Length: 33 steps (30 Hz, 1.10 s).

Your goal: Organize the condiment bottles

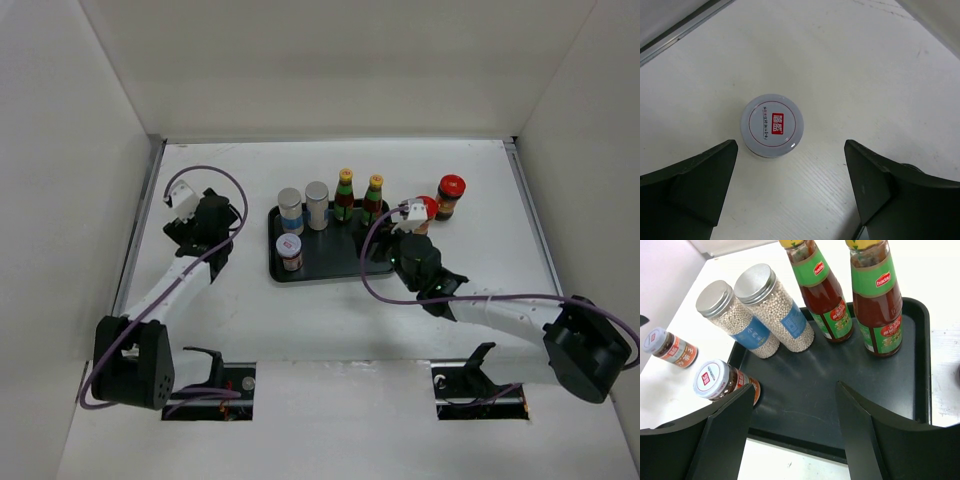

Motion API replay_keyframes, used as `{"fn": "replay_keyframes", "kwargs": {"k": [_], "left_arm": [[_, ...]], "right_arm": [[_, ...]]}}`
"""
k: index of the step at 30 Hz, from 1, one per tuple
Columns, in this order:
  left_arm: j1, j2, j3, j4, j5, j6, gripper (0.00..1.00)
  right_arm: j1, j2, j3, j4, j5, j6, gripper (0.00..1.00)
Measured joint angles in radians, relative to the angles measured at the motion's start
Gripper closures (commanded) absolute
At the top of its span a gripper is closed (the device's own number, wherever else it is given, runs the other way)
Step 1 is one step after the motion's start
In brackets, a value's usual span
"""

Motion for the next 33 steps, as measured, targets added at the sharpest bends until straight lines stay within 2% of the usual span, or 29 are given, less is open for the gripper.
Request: {"fn": "replay_keyframes", "kwargs": {"k": [10, 18, 22, 27, 33], "left_arm": [[0.085, 0.117, -0.006, 0.052, 0.044, 0.005, 0.15], [0.122, 0.189, -0.009, 0.13, 0.053, 0.005, 0.3], [0.122, 0.231, -0.01, 0.157, 0.056, 0.01, 0.48], [0.115, 0.211, -0.029, 0.172, 0.062, 0.008, 0.57], [0.061, 0.073, -0.082, 0.095, 0.06, 0.014, 0.59]], "right_arm": [[0.0, 0.036, 0.004, -0.001, -0.024, 0.0, 0.27], [0.0, 0.036, 0.006, 0.0, -0.032, 0.0, 0.27], [0.0, 0.036, 0.006, 0.0, -0.032, 0.0, 0.26], [0.0, 0.036, 0.006, 0.0, -0.032, 0.0, 0.26], [0.0, 0.041, 0.006, 0.0, -0.032, 0.0, 0.27]]}}
